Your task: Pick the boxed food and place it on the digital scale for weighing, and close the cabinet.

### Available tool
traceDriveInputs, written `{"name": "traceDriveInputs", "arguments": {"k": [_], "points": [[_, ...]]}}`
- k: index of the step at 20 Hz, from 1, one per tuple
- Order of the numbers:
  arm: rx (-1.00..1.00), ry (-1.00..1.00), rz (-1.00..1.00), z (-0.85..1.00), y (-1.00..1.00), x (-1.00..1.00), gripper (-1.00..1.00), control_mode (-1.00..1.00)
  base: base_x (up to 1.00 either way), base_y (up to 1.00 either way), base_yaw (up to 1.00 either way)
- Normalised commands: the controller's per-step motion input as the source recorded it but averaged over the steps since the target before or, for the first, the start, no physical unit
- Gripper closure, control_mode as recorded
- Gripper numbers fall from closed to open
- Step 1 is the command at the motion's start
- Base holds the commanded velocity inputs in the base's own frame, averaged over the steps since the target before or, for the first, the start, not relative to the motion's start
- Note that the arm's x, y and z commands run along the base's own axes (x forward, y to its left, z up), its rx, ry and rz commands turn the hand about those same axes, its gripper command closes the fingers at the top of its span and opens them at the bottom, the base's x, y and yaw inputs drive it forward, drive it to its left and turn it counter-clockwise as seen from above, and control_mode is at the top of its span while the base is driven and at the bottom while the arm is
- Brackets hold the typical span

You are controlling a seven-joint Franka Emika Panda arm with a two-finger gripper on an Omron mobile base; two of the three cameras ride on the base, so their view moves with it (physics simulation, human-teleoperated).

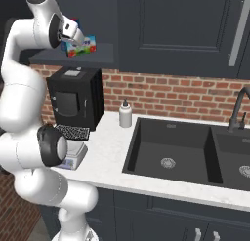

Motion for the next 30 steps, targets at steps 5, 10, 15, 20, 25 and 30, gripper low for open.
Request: {"name": "traceDriveInputs", "arguments": {"k": [5,10,15,20,25,30], "points": [[0.00,0.05,0.00,-0.11,0.18,0.29,-1.00,-1.00,0.00,0.00,0.00],[0.00,0.01,0.00,0.00,0.07,0.25,-1.00,-1.00,0.00,0.00,0.00],[0.00,0.02,0.00,0.00,0.00,0.17,-1.00,-1.00,0.00,0.00,0.00],[0.00,0.05,0.00,-0.04,0.00,0.08,-1.00,-1.00,0.00,0.00,0.00],[0.00,0.05,0.00,-0.10,0.05,0.21,-1.00,-1.00,0.00,0.00,0.00],[0.00,0.05,0.00,-0.05,0.04,0.25,-1.00,-1.00,0.00,0.00,0.00]]}}
